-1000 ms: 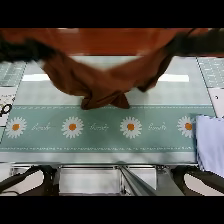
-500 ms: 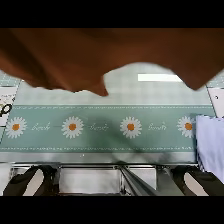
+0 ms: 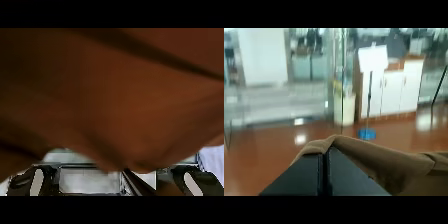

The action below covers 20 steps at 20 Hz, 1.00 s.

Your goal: Fold the shirts.

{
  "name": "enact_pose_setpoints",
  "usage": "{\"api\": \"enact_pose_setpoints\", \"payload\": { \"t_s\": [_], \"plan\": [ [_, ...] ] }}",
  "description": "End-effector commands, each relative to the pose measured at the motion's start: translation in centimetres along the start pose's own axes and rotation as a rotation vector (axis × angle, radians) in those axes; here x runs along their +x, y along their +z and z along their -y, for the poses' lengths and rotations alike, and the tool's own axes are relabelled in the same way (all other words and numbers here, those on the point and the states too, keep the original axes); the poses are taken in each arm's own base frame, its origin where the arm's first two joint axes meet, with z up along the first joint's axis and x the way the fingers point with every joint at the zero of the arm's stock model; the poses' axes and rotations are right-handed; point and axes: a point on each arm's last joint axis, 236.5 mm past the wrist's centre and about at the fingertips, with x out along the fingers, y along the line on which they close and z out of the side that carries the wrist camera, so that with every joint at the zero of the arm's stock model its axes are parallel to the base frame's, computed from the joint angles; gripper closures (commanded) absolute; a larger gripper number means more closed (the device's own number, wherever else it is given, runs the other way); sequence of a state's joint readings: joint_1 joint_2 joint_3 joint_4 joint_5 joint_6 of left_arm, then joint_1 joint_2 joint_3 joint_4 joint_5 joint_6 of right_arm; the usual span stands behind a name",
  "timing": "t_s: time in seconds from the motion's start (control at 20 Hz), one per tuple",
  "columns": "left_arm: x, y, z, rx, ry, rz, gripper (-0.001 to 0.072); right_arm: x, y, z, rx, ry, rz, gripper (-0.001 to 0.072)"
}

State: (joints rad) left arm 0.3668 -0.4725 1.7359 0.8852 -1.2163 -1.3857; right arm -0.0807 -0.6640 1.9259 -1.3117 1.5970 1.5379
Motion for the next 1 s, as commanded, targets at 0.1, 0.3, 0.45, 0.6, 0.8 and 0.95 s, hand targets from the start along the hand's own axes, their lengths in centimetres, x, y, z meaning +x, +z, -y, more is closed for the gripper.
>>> {"api": "enact_pose_setpoints", "payload": {
  "t_s": [0.1, 0.3, 0.45, 0.6, 0.8, 0.95],
  "plan": [
    [7.7, -12.8, -5.3, -0.237, -0.045, -0.374, 0.0672, 9.8, -7.2, 0.5, 0.106, 0.082, -0.227, 0.0683],
    [17.1, -23.3, -8.5, -0.43, -0.186, -0.539, 0.0672, 21.3, -13.3, 3.2, 0.198, 0.082, -0.389, 0.0683],
    [24.2, -32.8, -10.2, -0.537, -0.188, -0.677, 0.0672, 30.6, -18.5, 4.0, 0.249, 0.144, -0.527, 0.0683],
    [30.4, -41.3, -12.7, -0.59, -0.103, -0.719, 0.0672, 38.6, -23.4, 5.5, 0.33, 0.149, -0.607, 0.0683],
    [36.7, -46.7, -15.9, -0.617, -0.023, -0.691, 0.0672, 46.9, -24.9, 7.5, 0.375, 0.138, -0.577, 0.0683],
    [39.5, -48.2, -17.1, -0.625, -0.018, -0.677, 0.0672, 50.8, -23.9, 8.8, 0.403, 0.122, -0.53, 0.0683]
  ]
}}
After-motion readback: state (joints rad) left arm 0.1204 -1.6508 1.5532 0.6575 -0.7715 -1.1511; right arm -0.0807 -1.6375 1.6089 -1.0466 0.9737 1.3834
